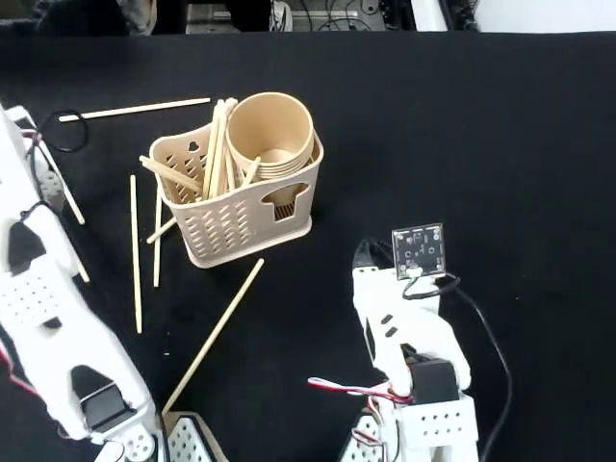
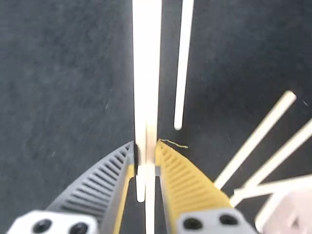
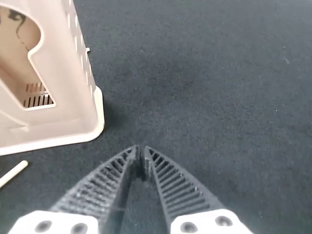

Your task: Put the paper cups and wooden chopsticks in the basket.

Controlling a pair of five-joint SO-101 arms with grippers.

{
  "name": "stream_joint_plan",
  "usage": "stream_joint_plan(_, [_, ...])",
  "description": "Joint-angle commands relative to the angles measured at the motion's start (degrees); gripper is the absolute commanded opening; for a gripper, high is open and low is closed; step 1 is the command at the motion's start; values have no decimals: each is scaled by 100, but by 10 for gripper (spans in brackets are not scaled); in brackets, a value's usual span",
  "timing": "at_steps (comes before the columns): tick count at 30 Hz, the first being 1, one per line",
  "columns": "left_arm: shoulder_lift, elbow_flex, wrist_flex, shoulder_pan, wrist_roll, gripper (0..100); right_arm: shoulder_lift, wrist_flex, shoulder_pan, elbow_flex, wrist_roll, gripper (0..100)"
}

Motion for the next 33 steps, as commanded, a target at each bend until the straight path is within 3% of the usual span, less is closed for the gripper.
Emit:
stream_joint_plan(1, [-1679, 787, 26, 119, -26, 29, -488, 18, -53, -22, -26, 15])
stream_joint_plan(9, [-4009, 1578, -264, 725, 9, 29, -488, 18, -53, -22, -26, 15])
stream_joint_plan(20, [-7332, 3591, -2945, 1543, 264, 29, -488, 18, -53, -22, -26, 15])
stream_joint_plan(24, [-8475, 4936, -4325, 2211, 466, 29, -488, 18, -53, -22, -26, 15])
stream_joint_plan(33, [-10919, 9455, -8791, 3204, 659, 28, -488, 18, -53, -22, -18, 15])
